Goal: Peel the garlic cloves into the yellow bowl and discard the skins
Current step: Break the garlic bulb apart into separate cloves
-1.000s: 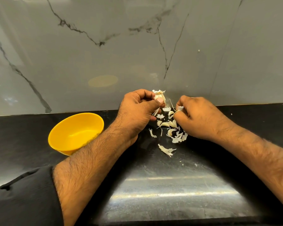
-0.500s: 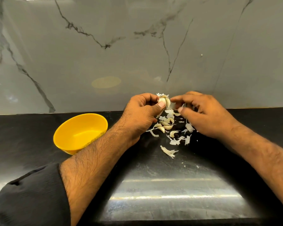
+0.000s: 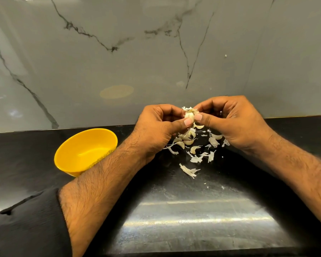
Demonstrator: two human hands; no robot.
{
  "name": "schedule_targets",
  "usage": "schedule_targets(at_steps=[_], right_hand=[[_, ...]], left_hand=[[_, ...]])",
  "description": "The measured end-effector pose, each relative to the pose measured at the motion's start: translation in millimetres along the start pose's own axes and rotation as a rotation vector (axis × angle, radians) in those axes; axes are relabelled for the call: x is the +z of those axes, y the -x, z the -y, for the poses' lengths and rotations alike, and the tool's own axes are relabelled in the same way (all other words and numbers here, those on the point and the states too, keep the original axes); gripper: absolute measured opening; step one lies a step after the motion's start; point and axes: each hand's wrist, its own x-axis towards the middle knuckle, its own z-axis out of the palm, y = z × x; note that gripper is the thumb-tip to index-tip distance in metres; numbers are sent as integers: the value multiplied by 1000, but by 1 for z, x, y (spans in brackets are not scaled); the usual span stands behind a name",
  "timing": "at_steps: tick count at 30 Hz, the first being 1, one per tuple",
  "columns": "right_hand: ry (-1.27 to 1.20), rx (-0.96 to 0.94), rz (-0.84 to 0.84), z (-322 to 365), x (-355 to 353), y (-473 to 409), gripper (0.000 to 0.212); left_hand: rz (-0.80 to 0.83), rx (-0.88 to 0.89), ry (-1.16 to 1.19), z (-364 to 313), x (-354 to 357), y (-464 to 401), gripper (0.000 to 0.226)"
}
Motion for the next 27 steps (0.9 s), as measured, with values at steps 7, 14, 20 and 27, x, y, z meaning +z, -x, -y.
schedule_targets(at_steps=[7, 14, 20, 27], right_hand=[[341, 75, -82, -8, -9, -6, 26], [605, 57, 17, -3, -1, -5, 41], [265, -35, -10, -1, -8, -2, 27], [54, -18, -12, -2, 7, 1, 12]], left_hand=[[-94, -2, -93, -1, -1, -1, 16], [-95, -9, -39, -3, 0, 1, 24], [-50, -36, -43, -2, -1, 2, 20], [-28, 28, -157, 3, 8, 3, 16]])
